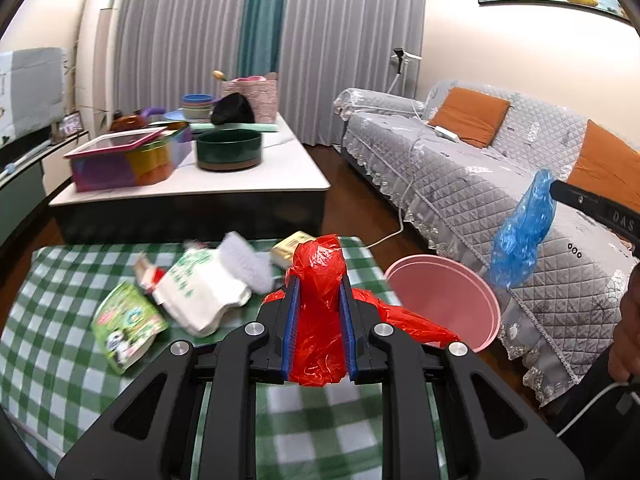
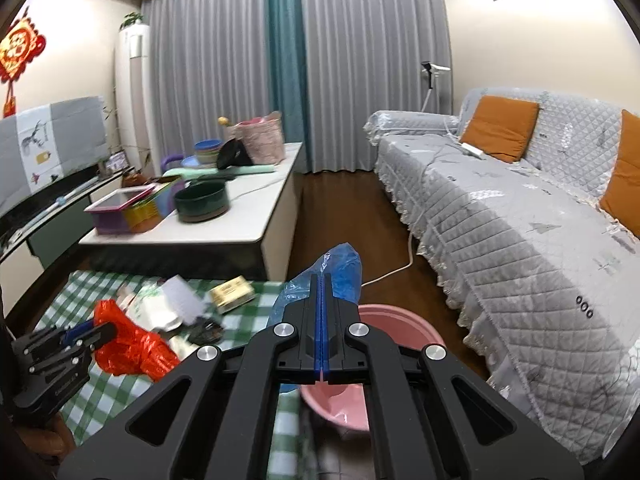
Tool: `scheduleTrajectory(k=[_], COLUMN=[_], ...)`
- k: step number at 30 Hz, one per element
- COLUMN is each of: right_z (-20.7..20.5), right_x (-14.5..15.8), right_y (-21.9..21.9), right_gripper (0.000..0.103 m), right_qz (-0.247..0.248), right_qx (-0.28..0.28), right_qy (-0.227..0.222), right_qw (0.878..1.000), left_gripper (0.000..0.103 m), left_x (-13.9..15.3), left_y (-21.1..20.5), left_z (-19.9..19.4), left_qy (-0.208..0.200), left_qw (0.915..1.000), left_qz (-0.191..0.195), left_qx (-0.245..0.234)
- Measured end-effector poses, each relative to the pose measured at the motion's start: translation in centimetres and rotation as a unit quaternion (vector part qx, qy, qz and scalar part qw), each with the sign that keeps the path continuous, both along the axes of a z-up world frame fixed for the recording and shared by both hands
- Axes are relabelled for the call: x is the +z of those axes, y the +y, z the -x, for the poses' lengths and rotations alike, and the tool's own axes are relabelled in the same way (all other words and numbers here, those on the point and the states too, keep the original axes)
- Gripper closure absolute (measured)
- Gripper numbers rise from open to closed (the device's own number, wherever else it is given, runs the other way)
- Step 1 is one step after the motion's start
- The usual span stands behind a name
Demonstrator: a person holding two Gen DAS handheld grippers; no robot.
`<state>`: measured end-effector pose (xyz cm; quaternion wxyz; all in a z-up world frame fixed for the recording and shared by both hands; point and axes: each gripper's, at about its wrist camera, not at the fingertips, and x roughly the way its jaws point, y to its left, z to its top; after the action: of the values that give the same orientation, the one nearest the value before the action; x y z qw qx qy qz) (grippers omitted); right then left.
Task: Collect trash
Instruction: 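Carry both bags over the pink bucket and open both tools to drop them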
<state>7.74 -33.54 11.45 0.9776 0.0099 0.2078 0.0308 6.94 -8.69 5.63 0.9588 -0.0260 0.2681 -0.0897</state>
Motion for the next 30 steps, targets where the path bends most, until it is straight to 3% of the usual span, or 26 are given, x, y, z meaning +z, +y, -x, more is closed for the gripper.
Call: scheduleTrajectory(k=[5, 13, 30], right_z=[-2.6, -5.6, -10.7], right_x=[0.6, -2.7, -5.6], right_y=[-3.5, -8.3, -8.9], right_gripper=[0.103, 0.103, 0.103], right_qz=[-0.002, -0.047, -0.037], right_qx=[-0.024, -0.068, -0.068], right_qy=[-0.01, 0.015, 0.048], right_qw=[1.0, 0.996, 0.996], left_gripper=[0.084, 0.084, 0.084], left_x=[0.3, -0.7, -5.0], left_y=[-3.1, -7.7, -13.7], left_z=[-2.3, -6.1, -12.0], left_qy=[-0.009, -0.011, 0.036], left_qw=[0.9996, 0.9978, 0.9941], left_qz=[-0.001, -0.005, -0.015], left_qx=[-0.026, -0.065, -0.101])
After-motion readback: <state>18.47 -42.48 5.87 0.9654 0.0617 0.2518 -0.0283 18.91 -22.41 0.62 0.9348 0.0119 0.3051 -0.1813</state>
